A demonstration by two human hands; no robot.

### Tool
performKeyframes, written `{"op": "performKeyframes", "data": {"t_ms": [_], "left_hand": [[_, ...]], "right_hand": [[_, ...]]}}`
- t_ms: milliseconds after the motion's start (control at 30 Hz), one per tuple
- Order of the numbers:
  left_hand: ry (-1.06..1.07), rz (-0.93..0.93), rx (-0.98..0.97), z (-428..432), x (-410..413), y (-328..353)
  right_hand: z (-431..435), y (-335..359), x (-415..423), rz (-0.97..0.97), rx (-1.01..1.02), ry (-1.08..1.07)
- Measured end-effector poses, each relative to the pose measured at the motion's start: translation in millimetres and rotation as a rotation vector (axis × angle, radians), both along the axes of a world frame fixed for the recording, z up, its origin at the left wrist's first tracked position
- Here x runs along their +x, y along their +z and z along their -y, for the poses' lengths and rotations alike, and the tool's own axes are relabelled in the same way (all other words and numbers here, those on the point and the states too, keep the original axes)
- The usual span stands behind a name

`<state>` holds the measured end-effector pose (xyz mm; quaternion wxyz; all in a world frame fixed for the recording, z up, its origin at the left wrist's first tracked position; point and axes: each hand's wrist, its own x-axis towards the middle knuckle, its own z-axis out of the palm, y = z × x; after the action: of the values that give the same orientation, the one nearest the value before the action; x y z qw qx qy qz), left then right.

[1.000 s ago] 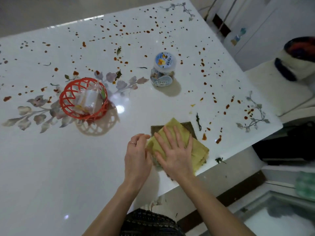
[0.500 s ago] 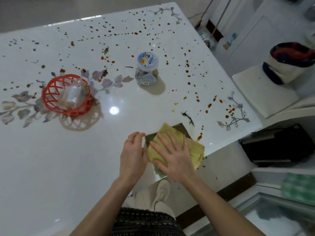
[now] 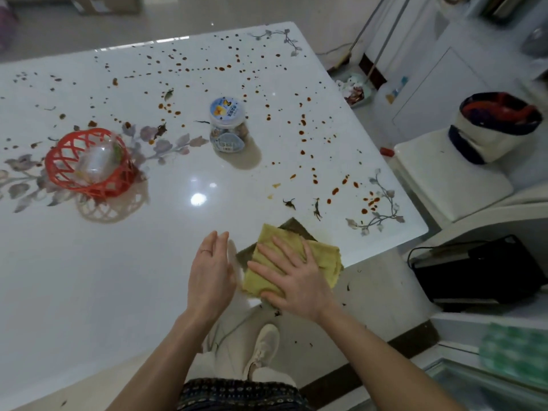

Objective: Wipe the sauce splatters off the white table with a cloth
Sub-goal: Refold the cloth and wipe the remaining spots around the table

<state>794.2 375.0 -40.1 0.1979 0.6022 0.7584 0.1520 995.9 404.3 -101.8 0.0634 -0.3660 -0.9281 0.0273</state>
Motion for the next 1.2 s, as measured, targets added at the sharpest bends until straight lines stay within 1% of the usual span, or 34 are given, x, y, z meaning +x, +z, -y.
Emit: {"op": "performKeyframes", "data": {"t_ms": [67, 133, 200, 267, 300, 400, 433, 467, 500, 567, 633, 667, 700, 733, 800, 833, 867, 900, 1000, 1100, 1133, 1167, 1200], "left_hand": [[0.004, -0.021, -0.010, 0, 1, -1], [-0.001, -0.047, -0.016, 2, 3, -1], [-0.027, -0.090, -0.029, 5, 4, -5], [-0.046, -0.126, -0.054, 7, 3, -10], [-0.046, -0.132, -0.066, 8, 3, -11], [-0.047, -0.132, -0.091, 8, 3, -9], [-0.050, -0.132, -0.084, 8, 3, -8], [-0.055, -0.132, -0.073, 9, 2, -7], [-0.060, -0.130, -0.067, 9, 2, -6], [-0.063, -0.131, -0.069, 8, 3, -5], [-0.055, -0.134, -0.074, 7, 4, -5], [-0.050, -0.132, -0.073, 6, 5, -6], [-0.045, -0.132, -0.074, 5, 6, -6], [-0.043, -0.134, -0.076, 6, 6, -6], [-0.046, -0.142, -0.080, 6, 5, -7], [-0.048, -0.144, -0.079, 6, 5, -7], [-0.050, -0.144, -0.076, 6, 4, -7], [-0.051, -0.141, -0.078, 6, 4, -6], [-0.046, -0.138, -0.086, 7, 4, -5], [-0.043, -0.120, -0.091, 7, 5, -4], [-0.038, -0.109, -0.094, 7, 6, -3], [-0.033, -0.103, -0.097, 7, 7, -2], [-0.027, -0.099, -0.099, 6, 7, -2]], "right_hand": [[-14, -1, 17, 0.009, 0.020, -0.007], [-22, -1, 25, -0.020, 0.000, -0.131], [-17, 0, 13, -0.053, -0.034, -0.283], [-1, 0, -1, -0.066, -0.049, -0.339], [6, -2, -1, -0.063, -0.047, -0.301], [-1, -4, 27, -0.021, -0.016, -0.076], [-9, -3, 38, -0.003, -0.001, -0.040], [-17, -2, 47, 0.007, 0.010, -0.048], [-24, -2, 54, 0.004, 0.013, -0.095], [-28, -1, 55, -0.033, -0.017, -0.254], [-17, -2, 39, -0.078, -0.056, -0.424], [-10, -2, 29, -0.094, -0.071, -0.472], [-3, -2, 23, -0.100, -0.073, -0.466], [4, -4, 22, -0.087, -0.064, -0.399], [3, -7, 40, -0.031, -0.024, -0.179], [-4, -8, 55, -0.005, -0.007, -0.107], [-13, -8, 68, 0.005, 0.005, -0.087], [-20, -8, 79, 0.008, 0.005, -0.123], [-30, -6, 94, -0.003, -0.044, -0.353], [-21, -5, 74, -0.087, -0.084, -0.549], [-12, -5, 62, -0.114, -0.091, -0.582], [-2, -5, 47, -0.116, -0.095, -0.562], [9, -5, 34, -0.102, -0.094, -0.493]]}}
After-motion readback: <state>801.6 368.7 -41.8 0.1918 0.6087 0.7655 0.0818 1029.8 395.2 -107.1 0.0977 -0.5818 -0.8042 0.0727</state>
